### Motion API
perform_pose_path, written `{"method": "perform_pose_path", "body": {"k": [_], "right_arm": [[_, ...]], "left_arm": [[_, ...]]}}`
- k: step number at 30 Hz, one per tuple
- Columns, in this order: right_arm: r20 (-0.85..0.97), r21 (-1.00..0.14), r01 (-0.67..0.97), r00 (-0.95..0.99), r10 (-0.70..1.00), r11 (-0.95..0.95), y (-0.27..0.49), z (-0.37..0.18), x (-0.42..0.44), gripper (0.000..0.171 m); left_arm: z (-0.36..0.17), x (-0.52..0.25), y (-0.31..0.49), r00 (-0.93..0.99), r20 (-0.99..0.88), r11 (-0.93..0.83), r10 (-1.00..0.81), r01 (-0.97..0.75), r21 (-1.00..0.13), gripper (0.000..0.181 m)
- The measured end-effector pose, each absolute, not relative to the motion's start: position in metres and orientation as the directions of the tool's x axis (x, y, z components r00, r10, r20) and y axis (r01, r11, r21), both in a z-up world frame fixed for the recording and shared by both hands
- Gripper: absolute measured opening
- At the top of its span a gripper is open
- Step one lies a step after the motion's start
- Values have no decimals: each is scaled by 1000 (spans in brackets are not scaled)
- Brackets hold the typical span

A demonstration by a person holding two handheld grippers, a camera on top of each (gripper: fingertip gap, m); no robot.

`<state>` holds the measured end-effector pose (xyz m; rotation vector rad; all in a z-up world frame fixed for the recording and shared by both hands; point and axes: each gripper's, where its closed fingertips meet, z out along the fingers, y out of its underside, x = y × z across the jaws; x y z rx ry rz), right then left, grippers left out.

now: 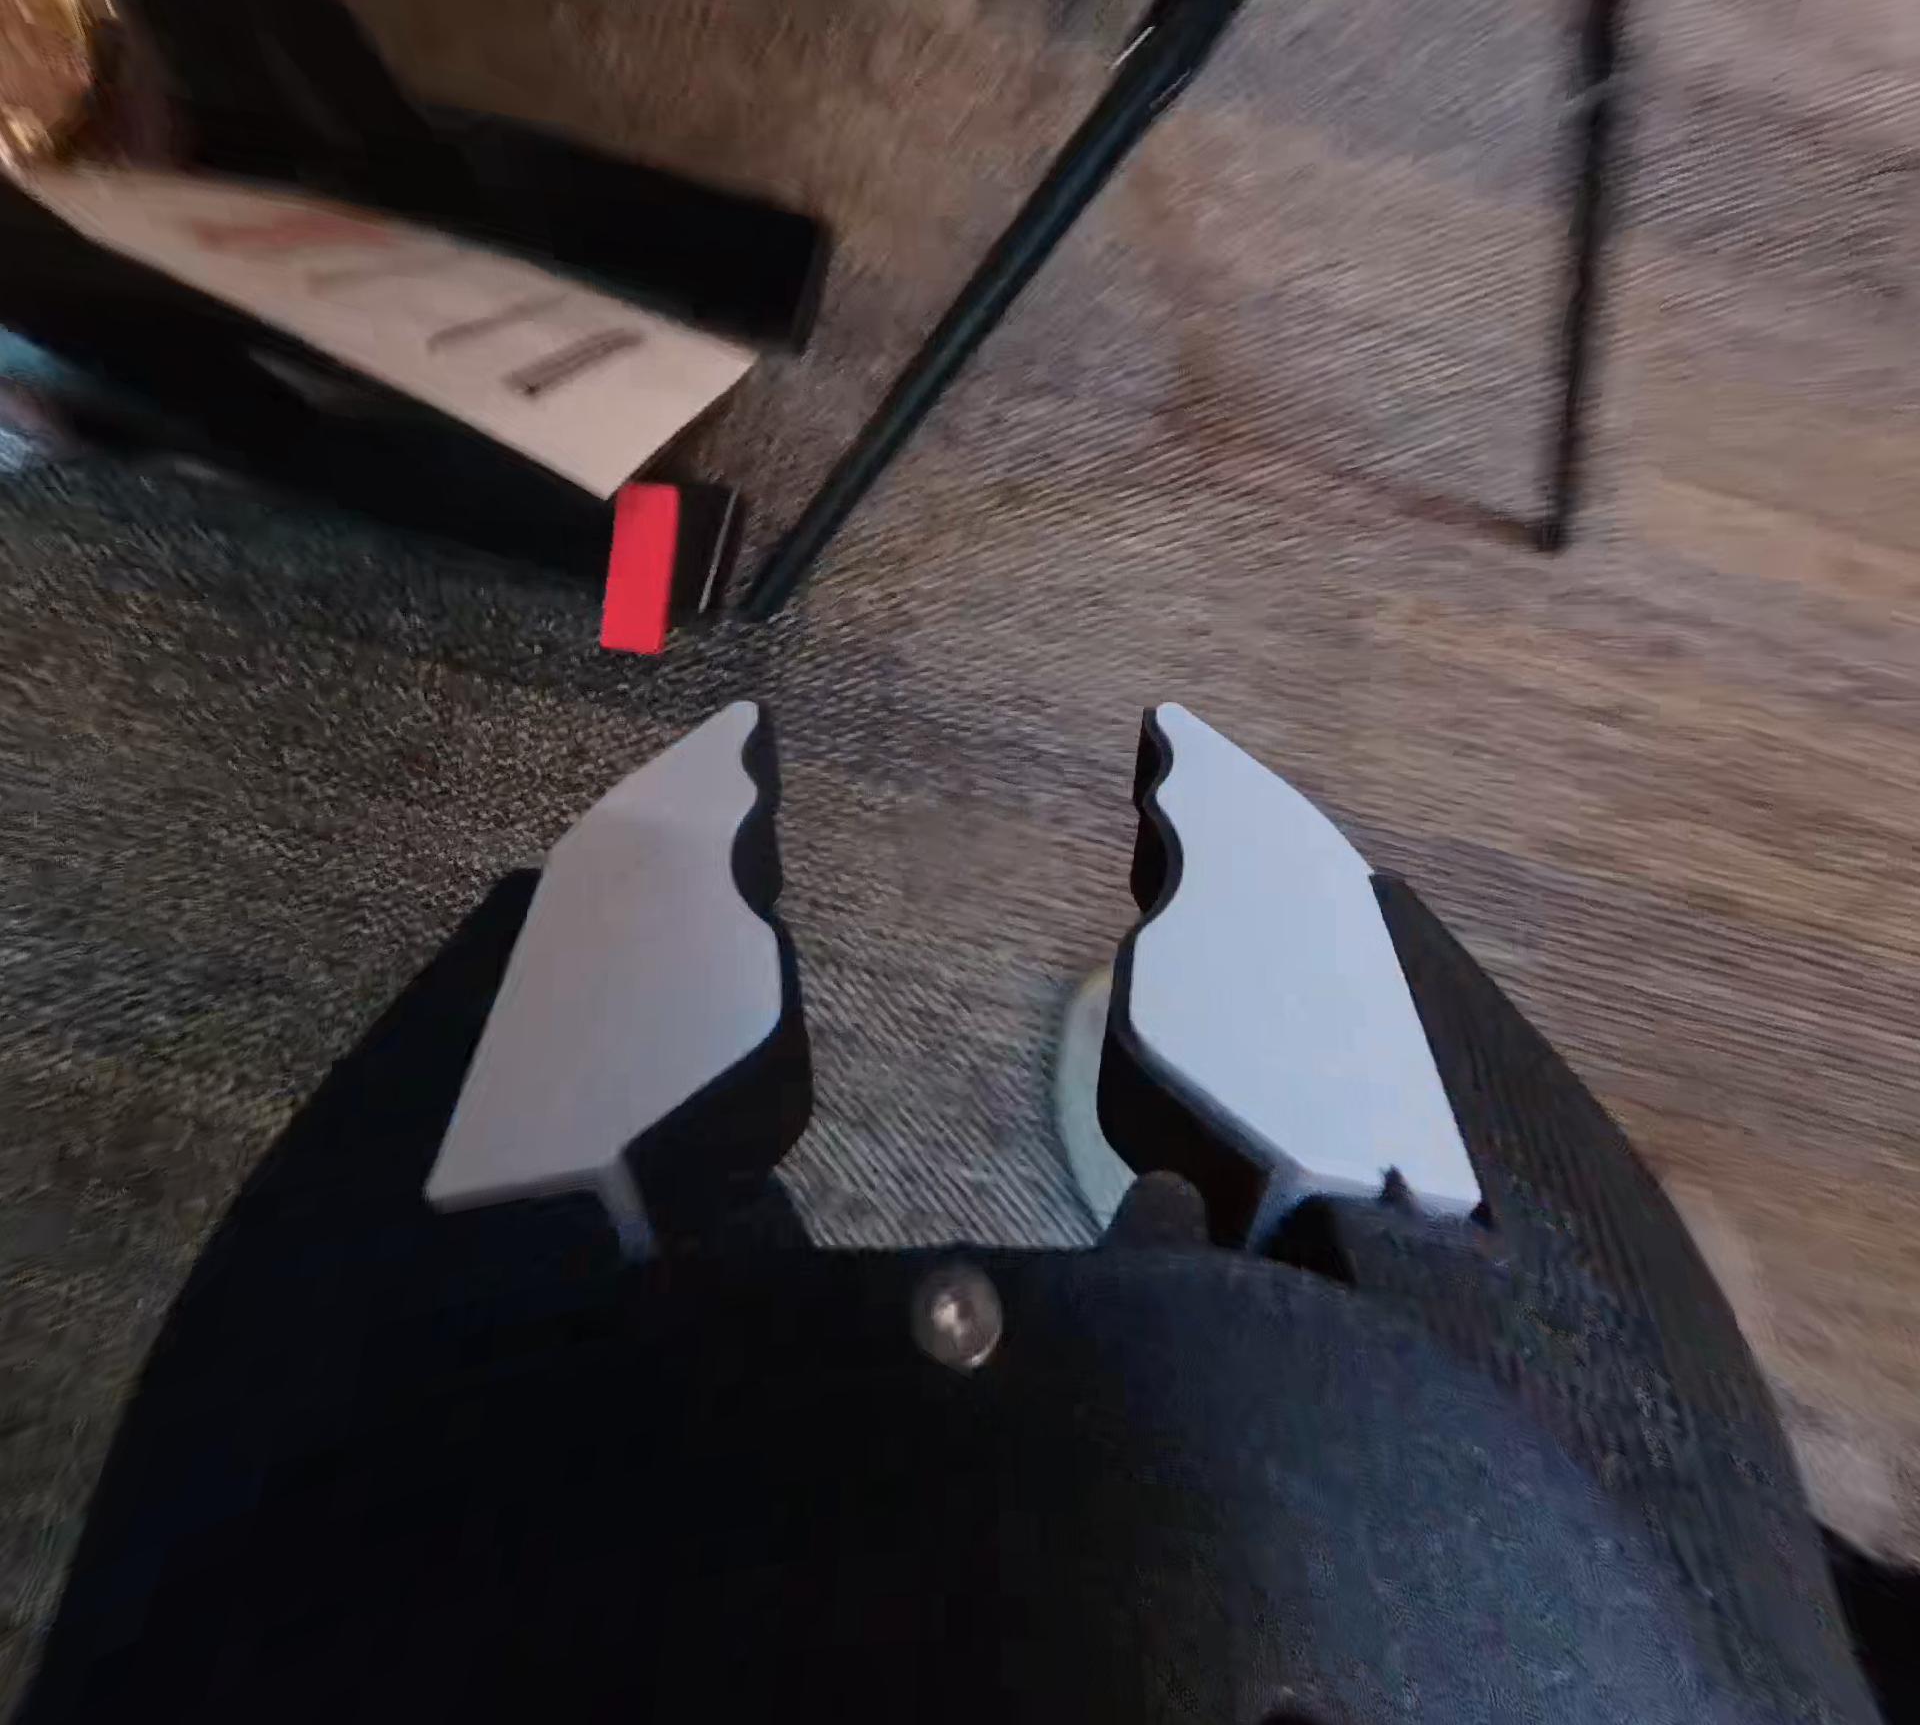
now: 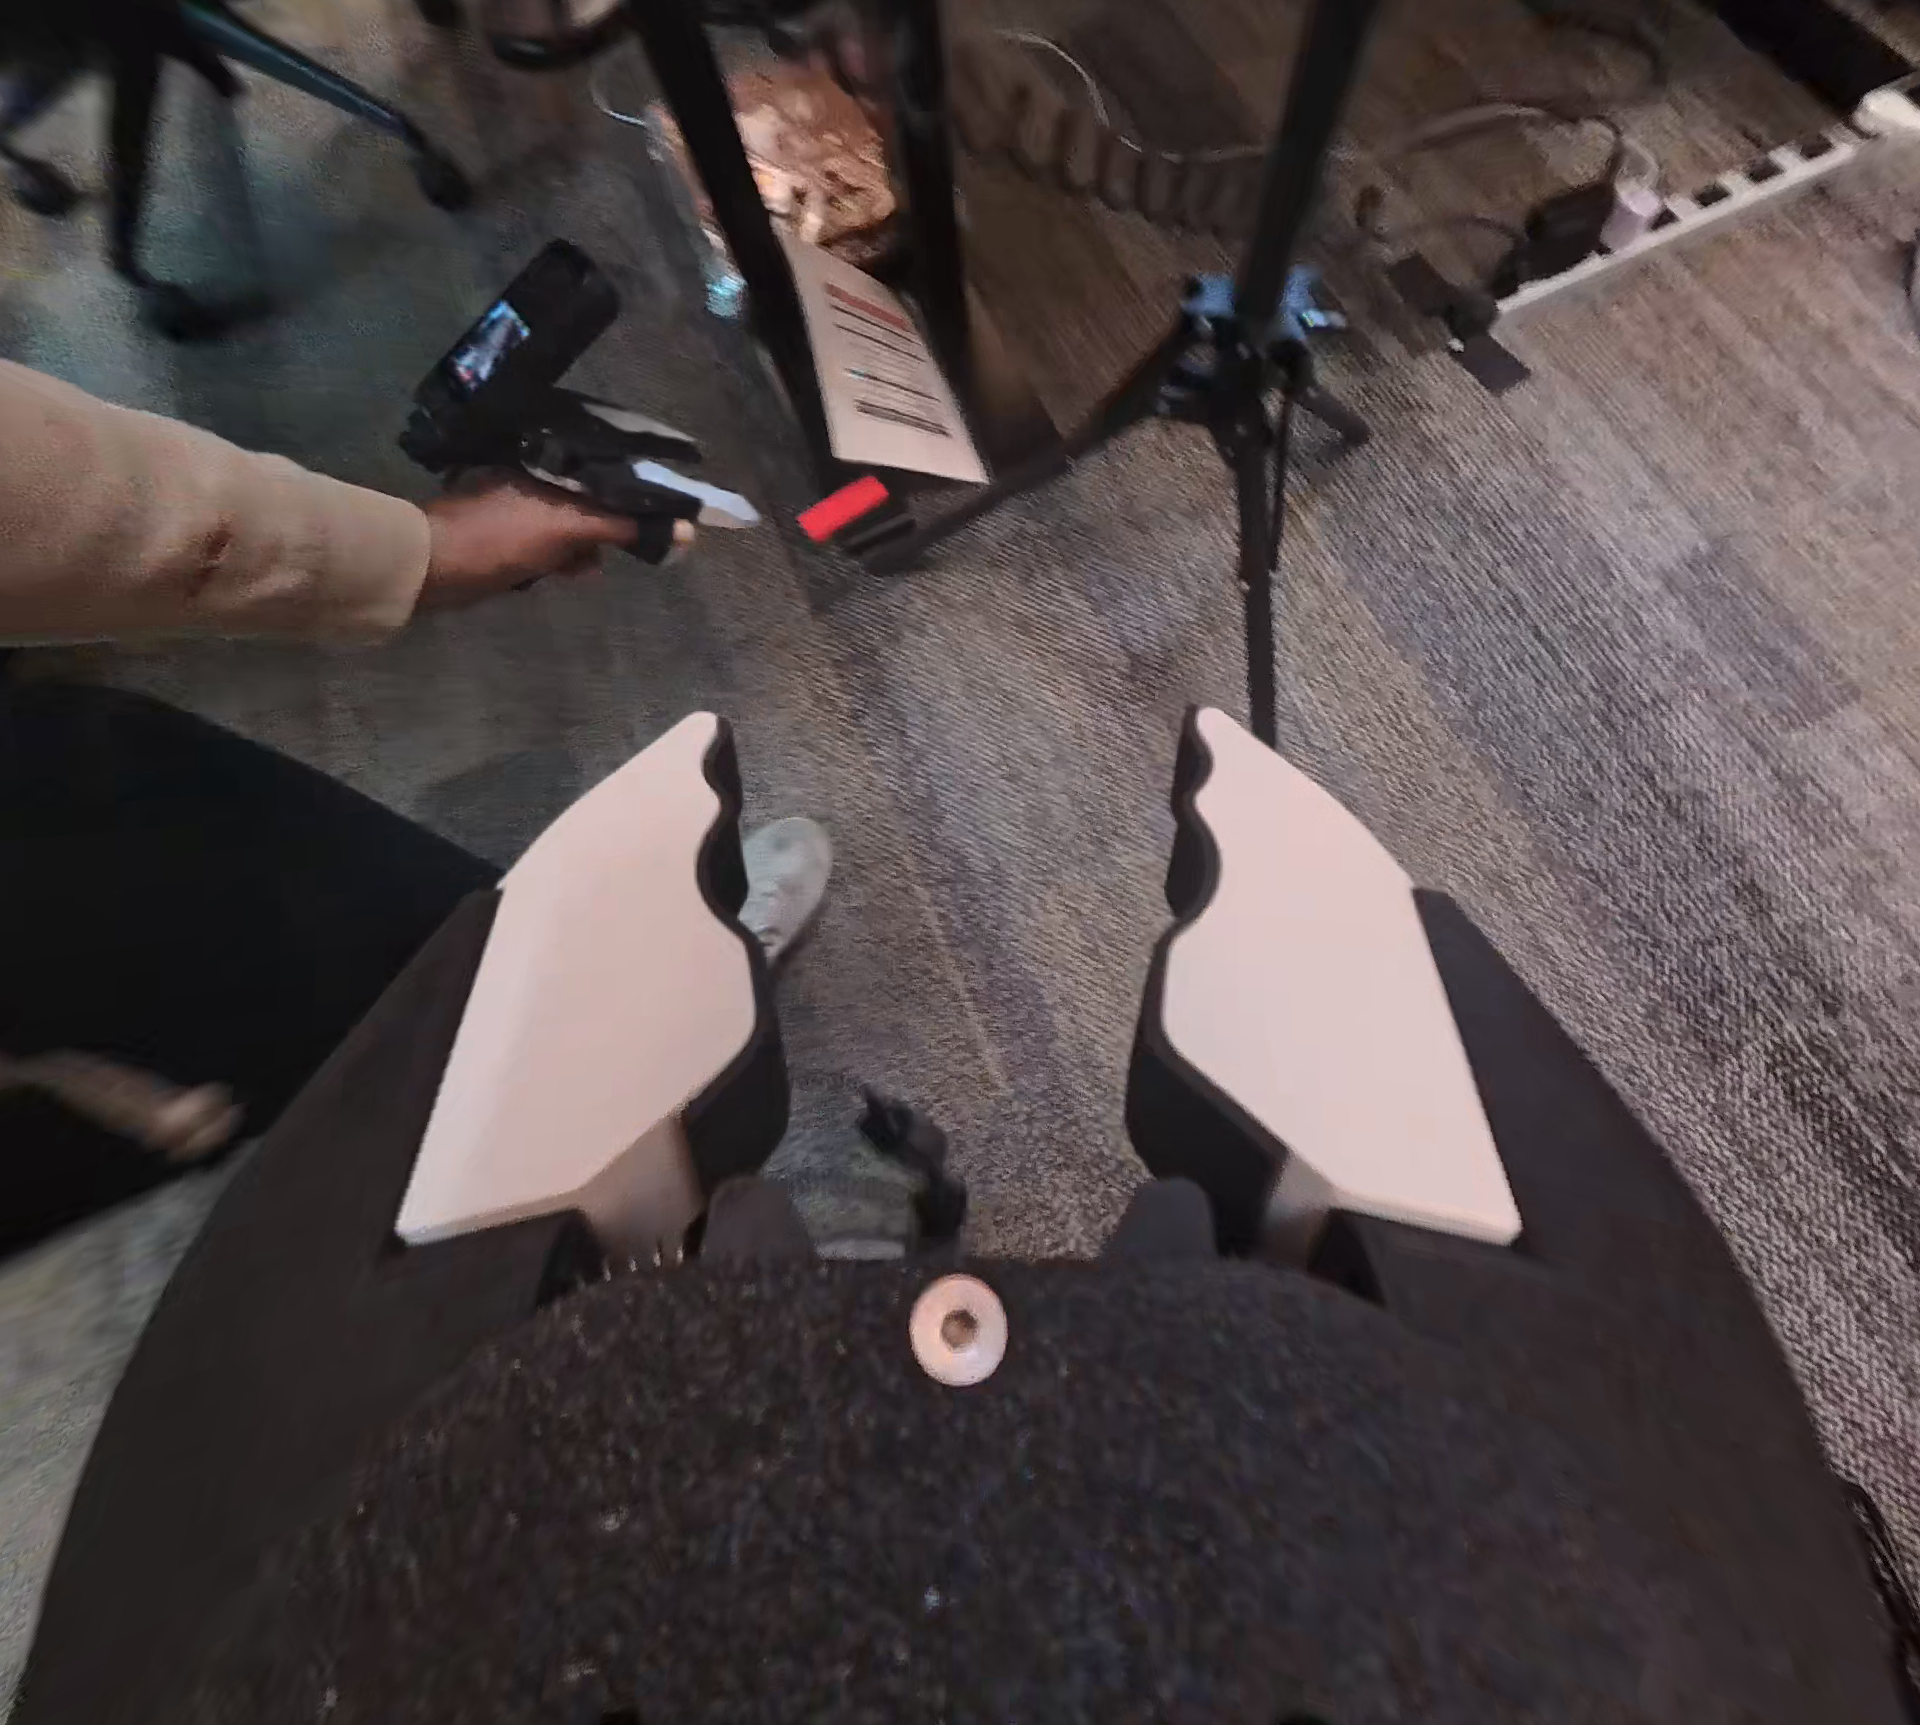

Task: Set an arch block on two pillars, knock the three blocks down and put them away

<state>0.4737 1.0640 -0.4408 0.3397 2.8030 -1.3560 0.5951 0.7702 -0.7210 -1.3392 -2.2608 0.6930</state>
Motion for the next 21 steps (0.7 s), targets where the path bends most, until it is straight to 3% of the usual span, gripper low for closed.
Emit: {"method": "perform_pose_path", "body": {"k": [5,9,11,12,13,17,21], "right_arm": [[-20,-804,183,-959,281,566,1055,-547,407,80],[-45,-832,201,-954,297,518,1032,-589,390,80],[-67,-840,207,-957,283,502,1022,-594,393,79],[-62,-844,198,-959,276,499,1020,-594,394,78],[-48,-845,184,-961,271,502,1019,-593,394,77],[-56,-862,177,-964,259,475,1010,-553,399,77],[-63,-893,136,-982,179,429,987,-436,426,76]], "left_arm": [[-940,585,653,-421,-30,356,907,802,-480,74],[-1021,574,607,-387,-40,336,921,844,-419,76],[-1045,572,610,-360,-2,333,933,866,-374,68],[-1050,573,608,-335,-35,301,941,883,-360,40],[-1048,569,605,-319,-70,269,945,884,-383,35],[-1007,583,621,-418,-29,363,908,819,-443,36],[-876,606,697,-448,71,416,891,744,-524,36]]}}
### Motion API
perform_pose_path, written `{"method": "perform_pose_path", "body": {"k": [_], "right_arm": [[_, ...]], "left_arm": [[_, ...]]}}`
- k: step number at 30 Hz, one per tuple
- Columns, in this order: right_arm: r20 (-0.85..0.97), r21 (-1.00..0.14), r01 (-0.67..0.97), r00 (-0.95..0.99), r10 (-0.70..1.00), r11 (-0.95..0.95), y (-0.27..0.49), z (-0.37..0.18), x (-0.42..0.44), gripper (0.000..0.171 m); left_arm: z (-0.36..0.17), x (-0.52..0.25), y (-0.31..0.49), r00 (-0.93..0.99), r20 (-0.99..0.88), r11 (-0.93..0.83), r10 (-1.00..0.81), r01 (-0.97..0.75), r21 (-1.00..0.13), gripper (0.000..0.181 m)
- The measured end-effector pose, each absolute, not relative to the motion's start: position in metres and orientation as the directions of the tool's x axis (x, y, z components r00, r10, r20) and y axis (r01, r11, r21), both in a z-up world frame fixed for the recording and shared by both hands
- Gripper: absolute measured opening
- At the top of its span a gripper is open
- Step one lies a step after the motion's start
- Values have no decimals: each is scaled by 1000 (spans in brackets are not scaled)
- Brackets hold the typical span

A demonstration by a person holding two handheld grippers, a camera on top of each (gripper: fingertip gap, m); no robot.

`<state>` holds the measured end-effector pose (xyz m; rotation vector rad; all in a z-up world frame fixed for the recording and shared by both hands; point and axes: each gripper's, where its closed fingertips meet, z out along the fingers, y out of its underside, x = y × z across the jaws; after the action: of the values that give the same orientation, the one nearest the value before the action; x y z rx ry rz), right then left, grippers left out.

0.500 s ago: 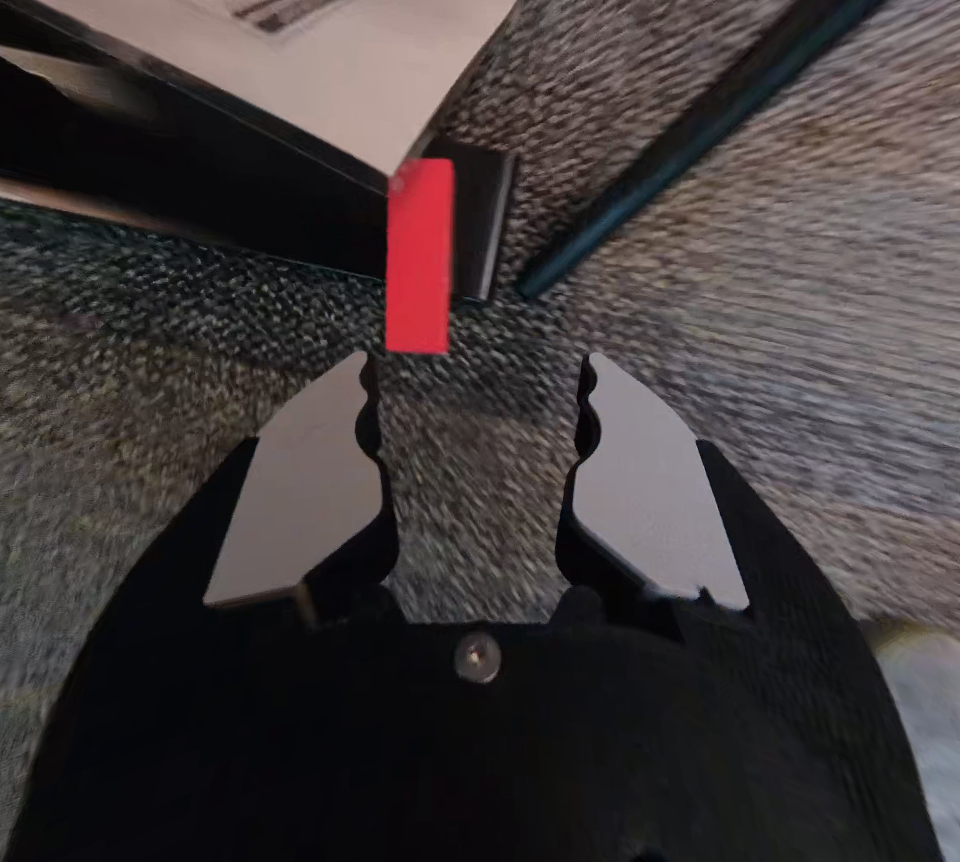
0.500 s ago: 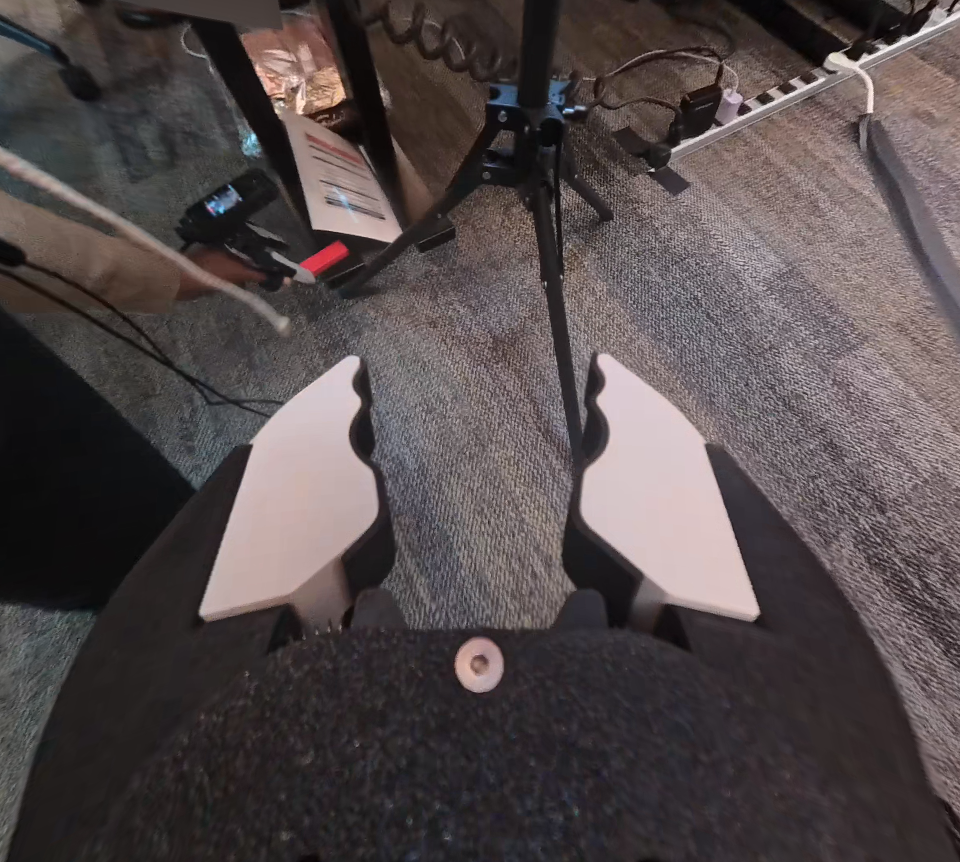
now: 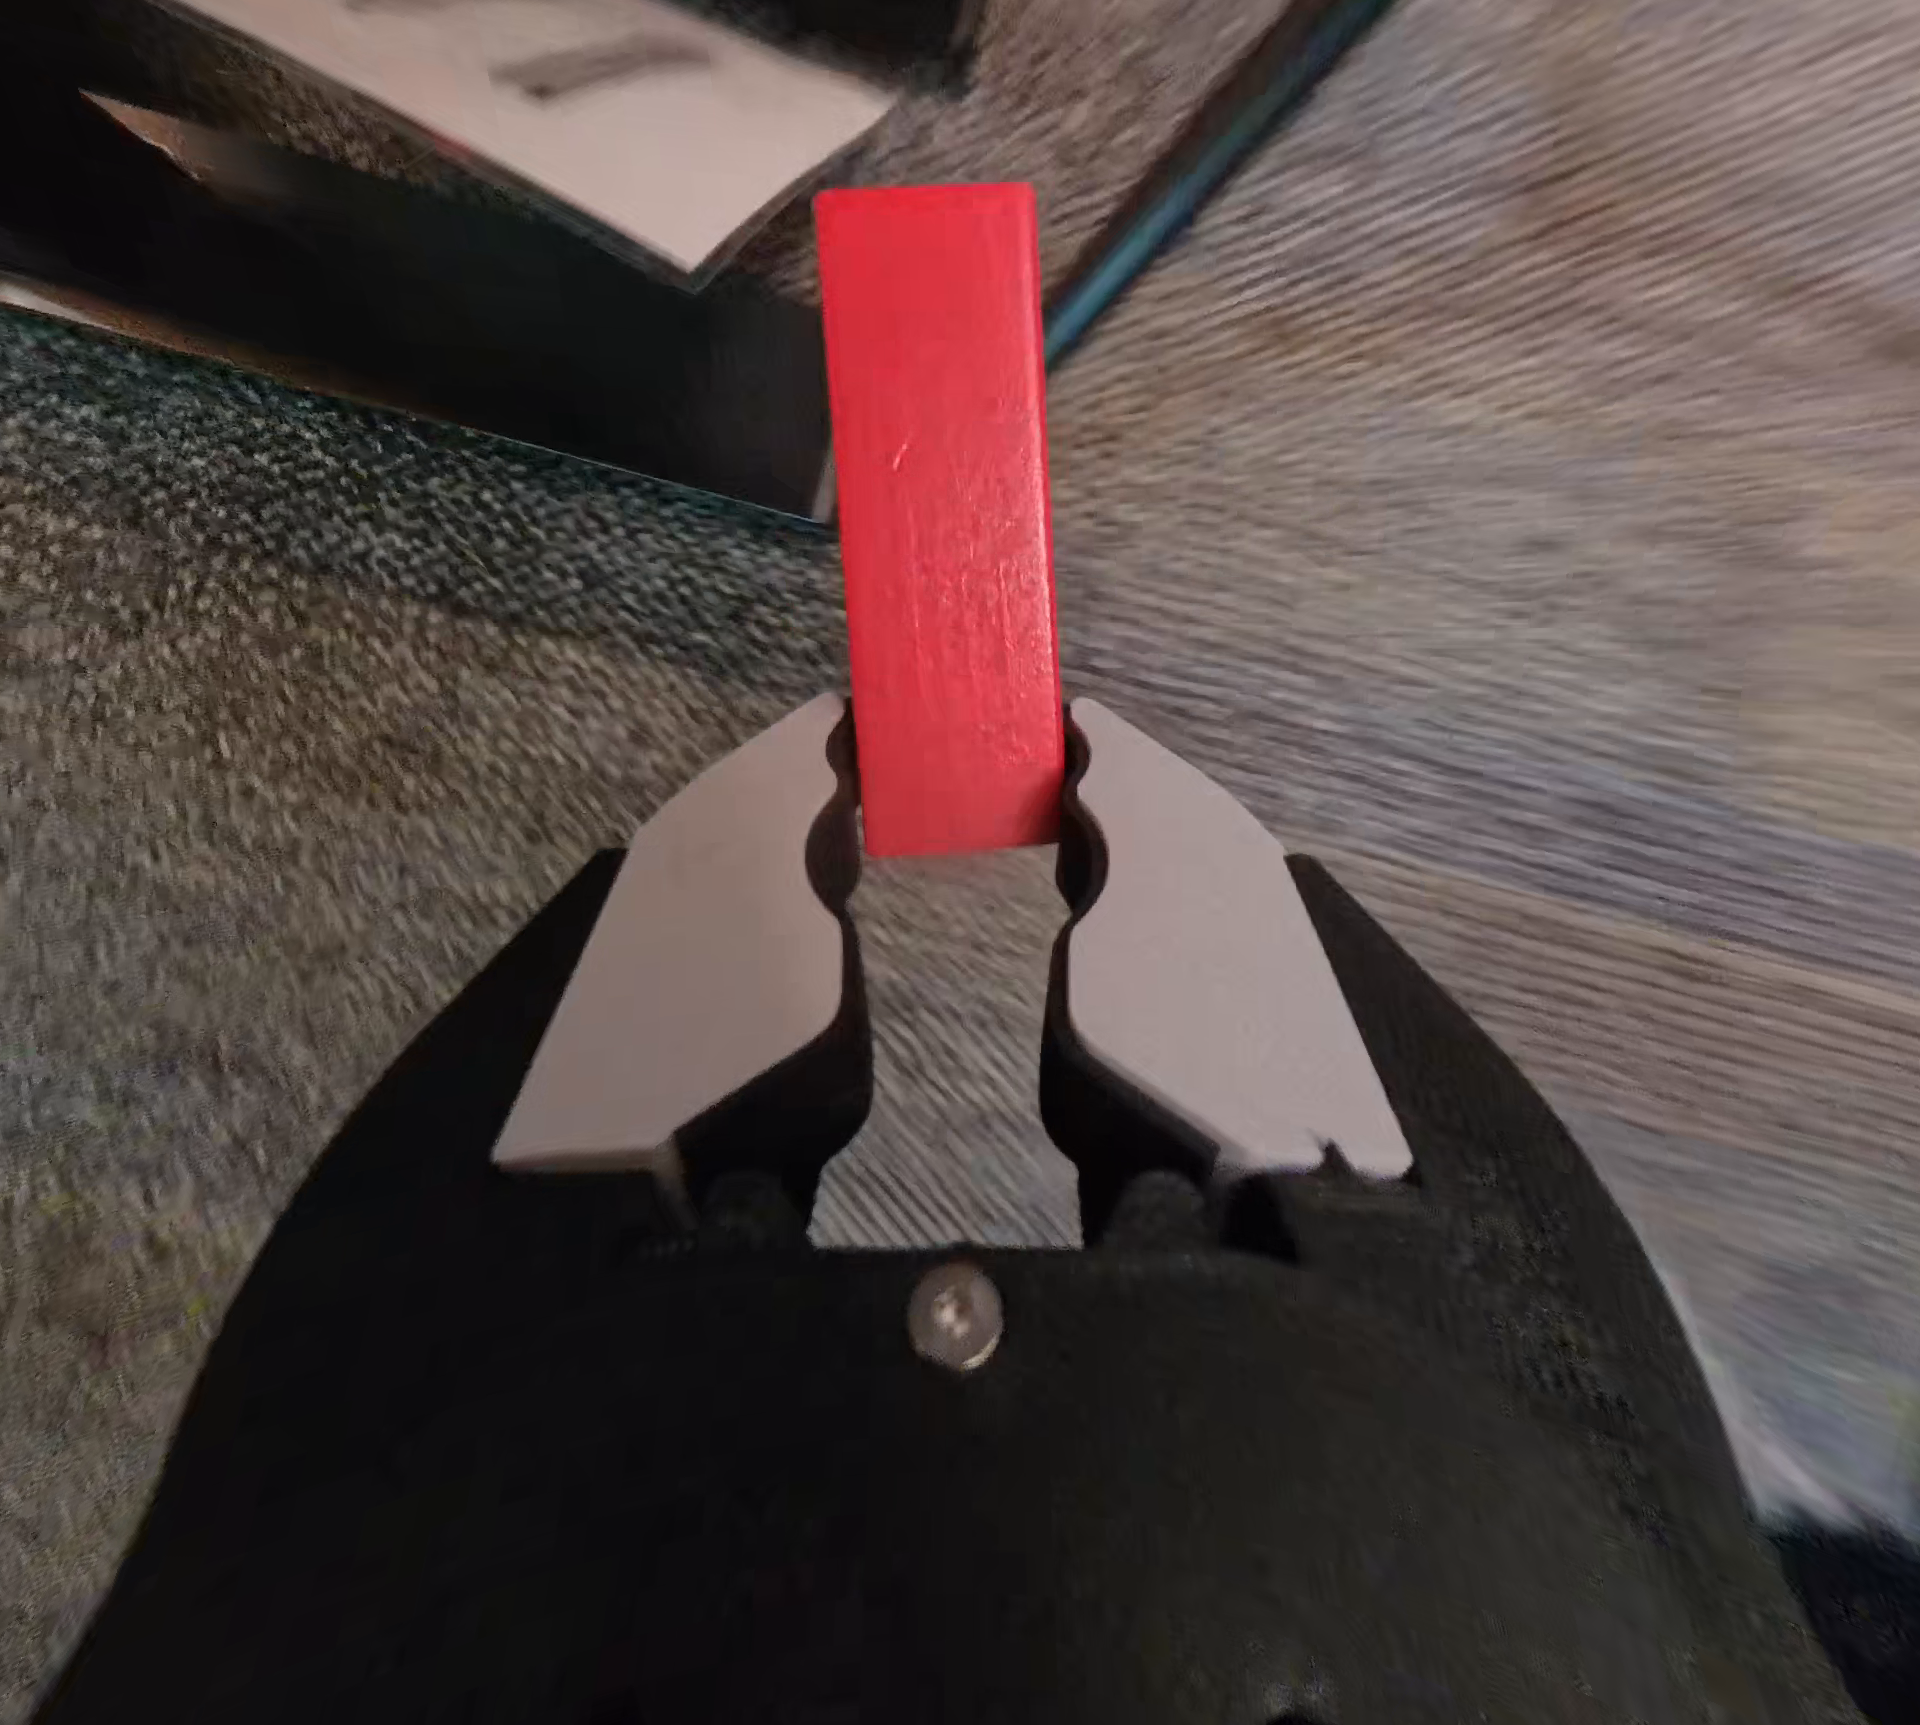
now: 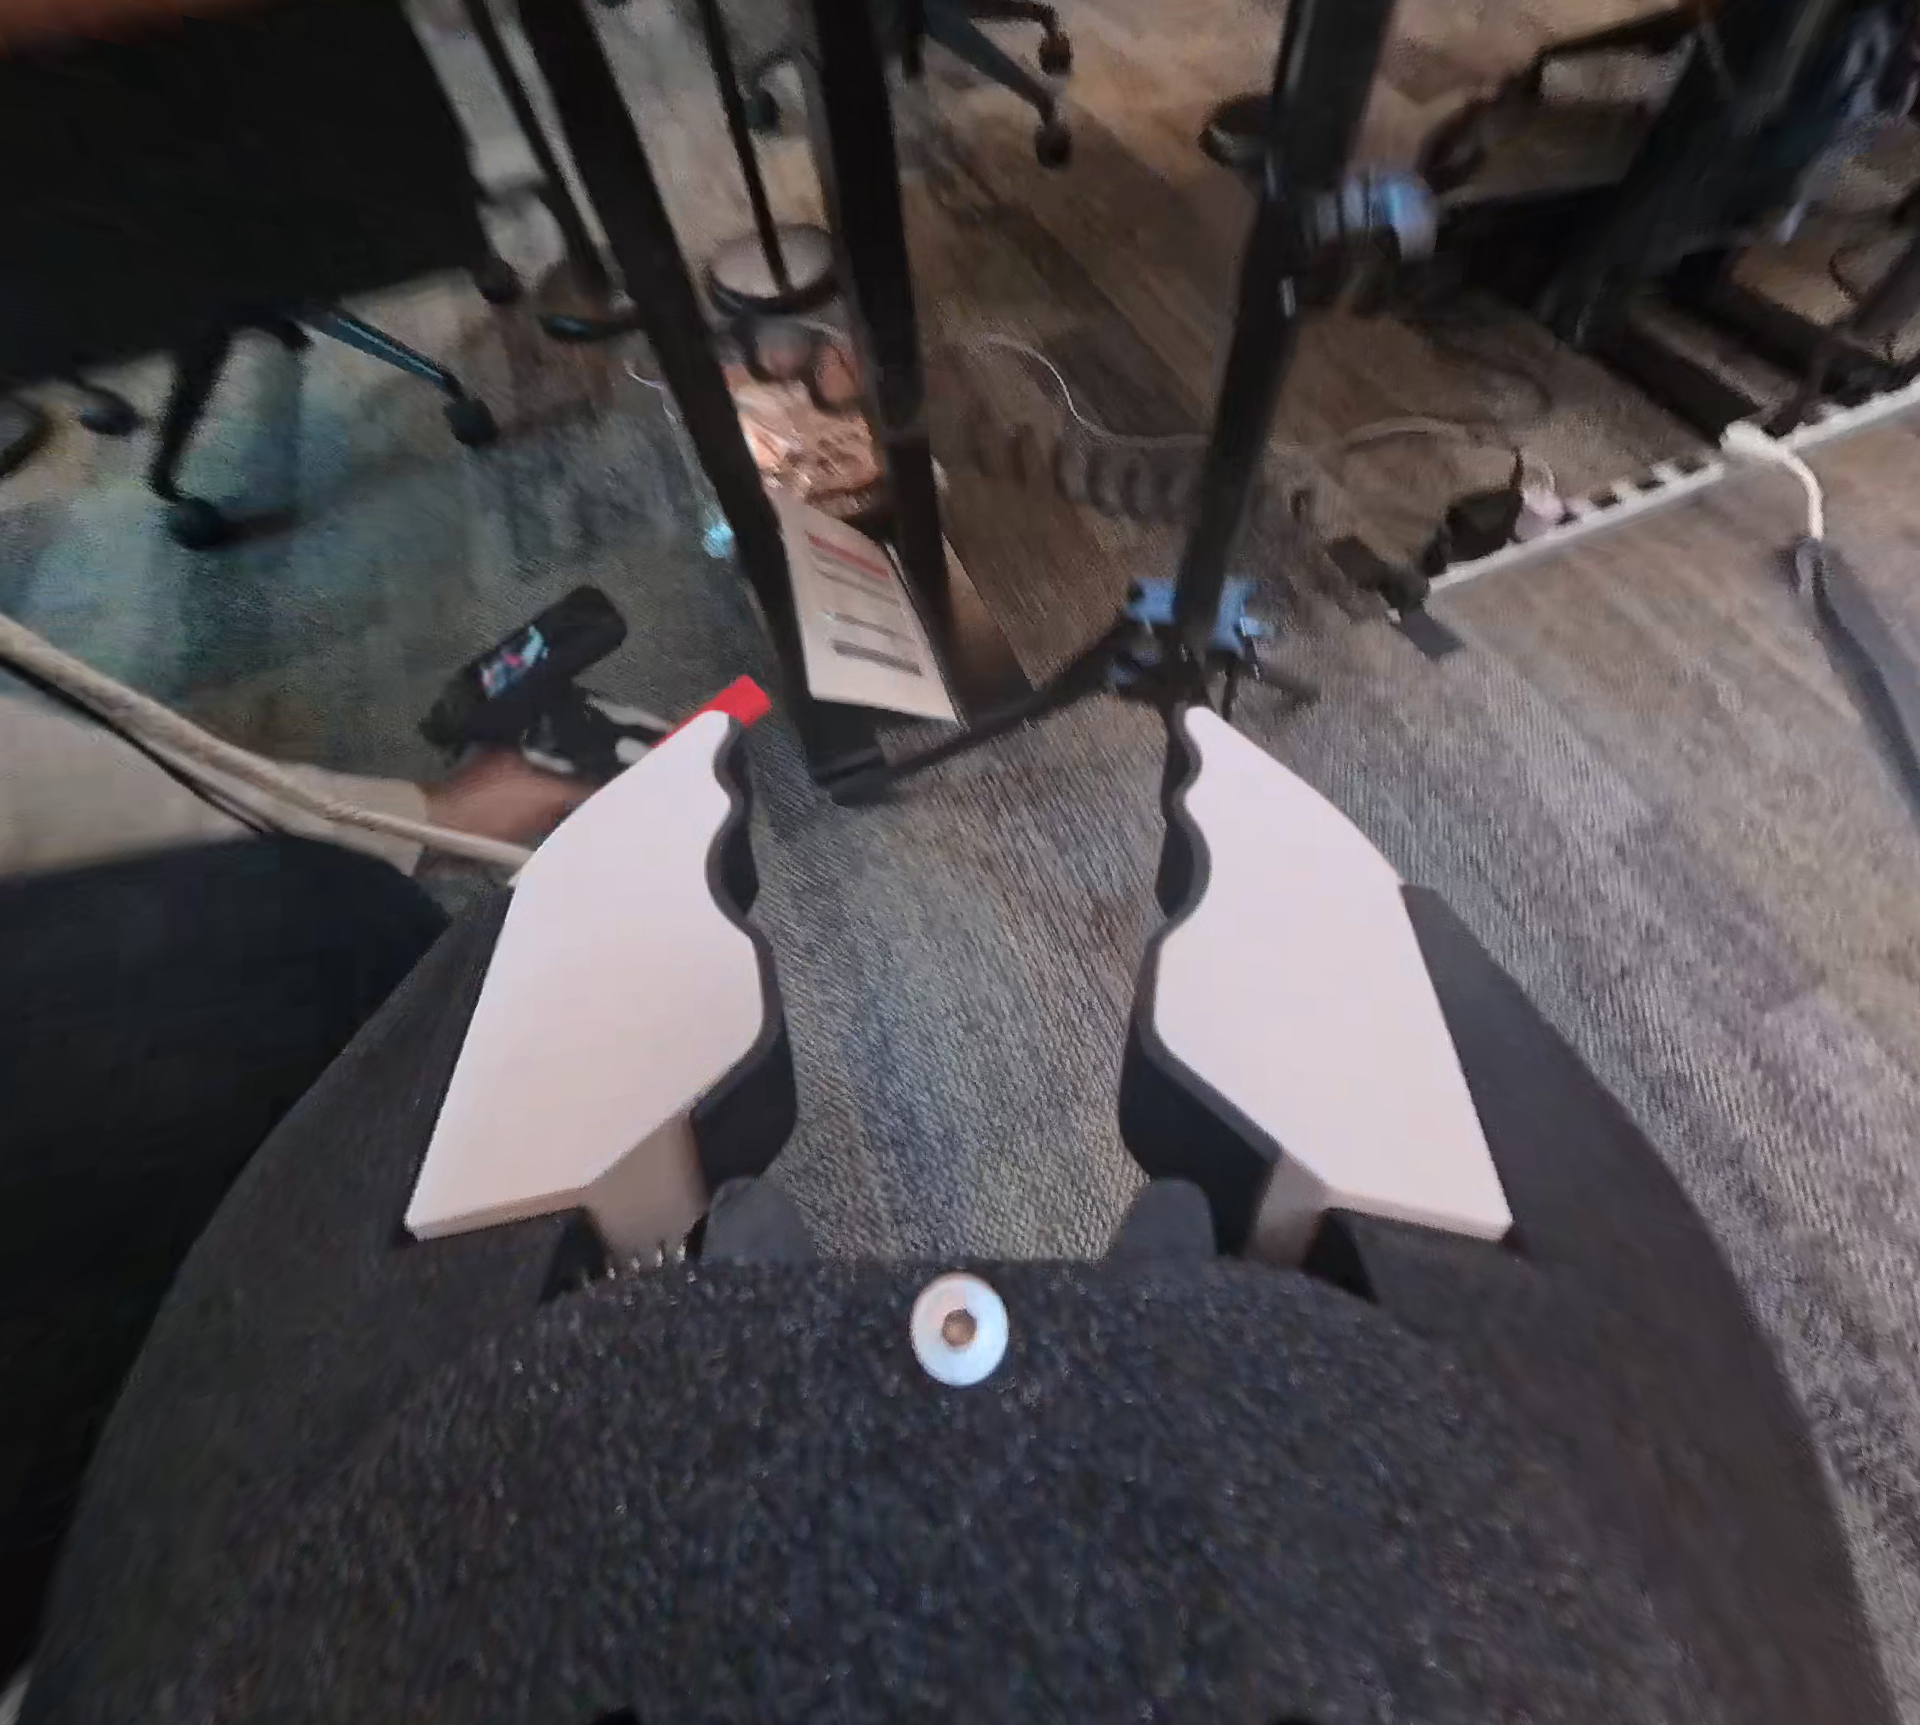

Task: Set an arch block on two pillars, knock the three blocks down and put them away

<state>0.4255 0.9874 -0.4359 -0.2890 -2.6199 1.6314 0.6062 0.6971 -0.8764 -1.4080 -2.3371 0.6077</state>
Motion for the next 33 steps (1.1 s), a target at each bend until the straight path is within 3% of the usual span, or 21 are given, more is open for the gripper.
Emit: {"method": "perform_pose_path", "body": {"k": [7,13,19,22,27,33], "right_arm": [[-45,-909,18,-998,-54,417,984,-195,497,76],[10,-922,-151,-930,-367,357,1005,-95,597,75],[-1,-947,-218,-735,-679,236,1002,2,789,75],[4,-964,-210,-629,-777,165,1003,17,901,74],[-66,-977,-129,-577,-814,170,1006,18,1076,74],[-111,-970,-126,-528,-842,208,1011,17,1197,75]], "left_arm": [[-573,707,876,-594,210,599,777,593,-538,35],[-407,844,971,-804,202,720,560,350,-599,35],[-239,1029,1032,-948,156,681,277,79,-728,35],[-191,1126,1055,-970,125,629,206,34,-776,35],[-167,1272,1097,-994,78,598,73,-18,-801,35],[-137,1383,1137,-1000,19,582,3,-14,-813,35]]}}
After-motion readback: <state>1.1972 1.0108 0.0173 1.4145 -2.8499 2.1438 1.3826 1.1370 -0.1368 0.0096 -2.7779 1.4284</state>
